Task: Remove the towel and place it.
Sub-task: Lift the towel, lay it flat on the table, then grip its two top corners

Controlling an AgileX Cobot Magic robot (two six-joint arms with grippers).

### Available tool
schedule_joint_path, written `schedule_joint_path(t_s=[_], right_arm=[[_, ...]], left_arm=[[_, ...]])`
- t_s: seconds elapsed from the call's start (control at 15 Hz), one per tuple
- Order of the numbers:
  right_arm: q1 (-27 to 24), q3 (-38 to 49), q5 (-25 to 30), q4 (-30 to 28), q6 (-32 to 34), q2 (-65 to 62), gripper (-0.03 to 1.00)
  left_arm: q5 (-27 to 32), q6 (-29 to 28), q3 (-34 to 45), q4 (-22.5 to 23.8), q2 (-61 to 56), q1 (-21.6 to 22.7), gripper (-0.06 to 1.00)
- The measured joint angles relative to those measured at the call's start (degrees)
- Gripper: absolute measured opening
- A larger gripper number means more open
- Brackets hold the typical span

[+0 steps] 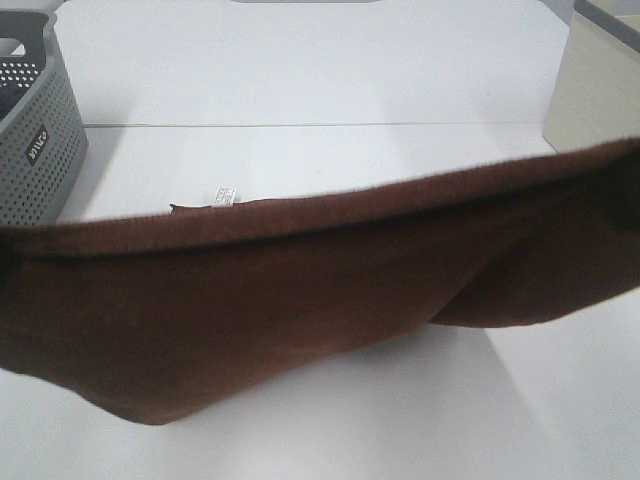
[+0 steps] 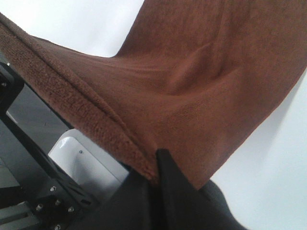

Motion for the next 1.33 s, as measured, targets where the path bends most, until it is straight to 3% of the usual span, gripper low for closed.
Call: schedule_joint_path(t_s=[0.33, 0.6, 0.73, 1.33], right_arm=[[0.0, 9.34, 0.23, 0.11, 0.06, -1.32, 0.01], [-0.23, 14.84, 0.4, -2.58, 0.06, -1.15, 0.01], [-0.23, 17.59, 0.4, -3.72, 0.06, 1.43, 0.01], [-0.34, 21.08, -1.66, -6.36, -0.29, 19.37, 0.01]], left_arm=[[-0.8, 0.63, 10.08, -1.09, 0.74, -9.34, 0.0], [-2.52, -0.97, 11.4, -0.69, 9.4, -19.31, 0.0], [-3.95, -1.09, 11.46, -0.29, 14.73, -22.17, 0.0], [-7.68, -1.15, 10.89, -7.62, 29.68, -23.78, 0.0]])
